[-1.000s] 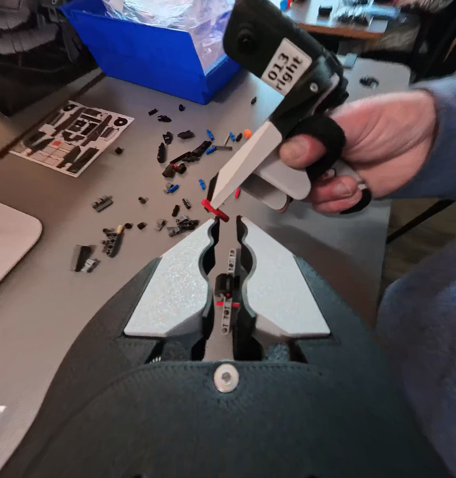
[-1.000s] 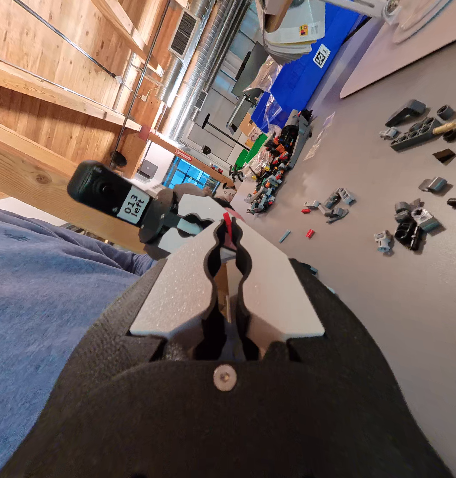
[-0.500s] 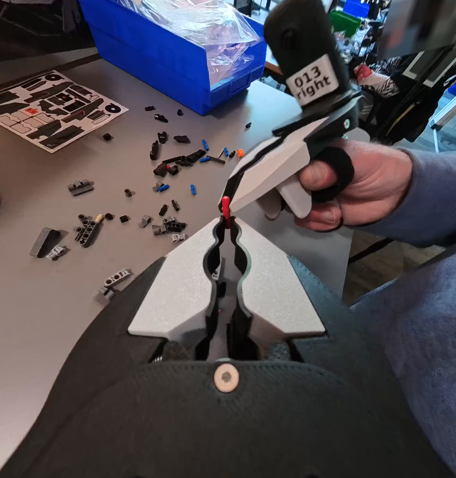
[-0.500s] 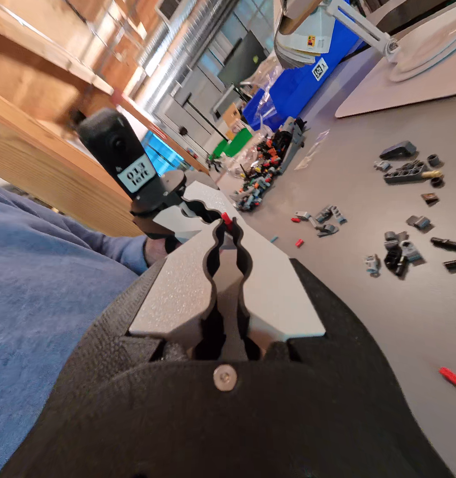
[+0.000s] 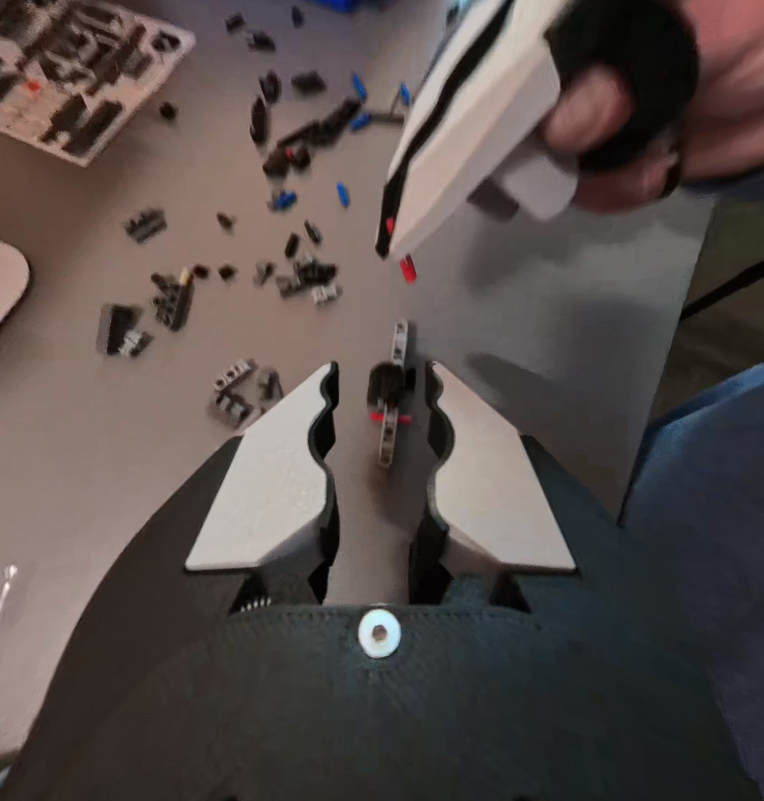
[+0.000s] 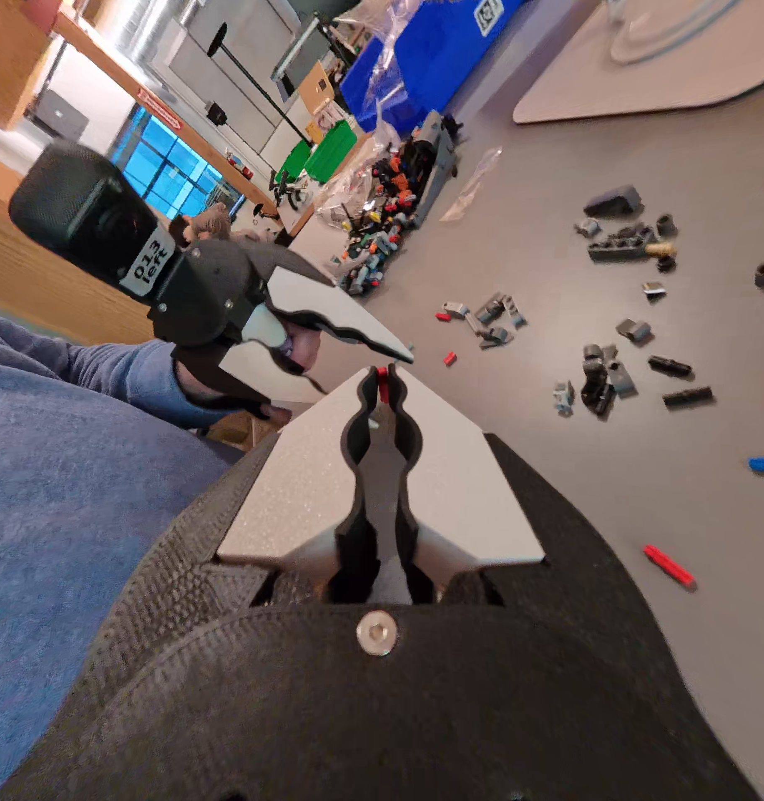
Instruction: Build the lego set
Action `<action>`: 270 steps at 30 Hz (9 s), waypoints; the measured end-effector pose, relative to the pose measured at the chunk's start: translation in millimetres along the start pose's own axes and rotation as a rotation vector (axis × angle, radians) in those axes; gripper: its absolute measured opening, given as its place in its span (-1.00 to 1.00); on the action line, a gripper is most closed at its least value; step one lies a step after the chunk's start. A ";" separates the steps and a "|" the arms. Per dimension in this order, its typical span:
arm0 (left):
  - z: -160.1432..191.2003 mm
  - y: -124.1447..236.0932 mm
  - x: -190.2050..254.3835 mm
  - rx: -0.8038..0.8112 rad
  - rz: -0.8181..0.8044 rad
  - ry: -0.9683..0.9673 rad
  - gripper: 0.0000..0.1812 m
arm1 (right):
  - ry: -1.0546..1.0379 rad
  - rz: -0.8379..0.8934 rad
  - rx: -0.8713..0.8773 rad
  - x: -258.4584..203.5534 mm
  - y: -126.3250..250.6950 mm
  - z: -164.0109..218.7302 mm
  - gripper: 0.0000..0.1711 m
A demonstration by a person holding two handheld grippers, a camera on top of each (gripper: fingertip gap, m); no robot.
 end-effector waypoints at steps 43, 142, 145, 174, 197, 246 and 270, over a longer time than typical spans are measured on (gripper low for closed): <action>25.1 -27.6 29.0 0.208 -0.056 -0.730 -0.74 | -0.352 0.002 -0.190 43.7 -9.9 56.3 -0.99; 22.2 -36.0 22.1 0.244 0.182 -0.511 -0.76 | 0.588 0.152 -0.806 45.1 -5.4 65.6 -0.70; 22.1 -36.1 22.0 0.242 0.185 -0.507 -0.75 | 0.605 0.148 -0.793 43.0 -3.4 61.0 -0.56; 22.5 -35.1 23.0 0.243 0.229 -0.514 -0.76 | 0.660 0.061 -0.828 43.2 -7.7 69.2 -0.78; 22.1 -34.5 24.8 0.241 0.257 -0.509 -0.75 | 0.691 0.004 -0.832 42.5 -5.0 71.6 -0.77; -24.2 42.0 -67.4 0.391 0.379 0.480 -0.47 | 1.066 0.491 -0.622 -21.1 -35.1 -38.1 -0.84; -80.5 80.2 -84.7 0.650 0.567 0.530 -0.93 | 1.164 0.505 -0.536 -48.4 -26.8 -81.4 -0.75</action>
Point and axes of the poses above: each gripper's, where its closed fingertips meet, y back along the fingers, z out of its underside, x = y × z across the jaws, the point moved 2 cm from there along y, back along the fingers, and after that the axes turned 14 degrees about -z, right-handed, at the moved point
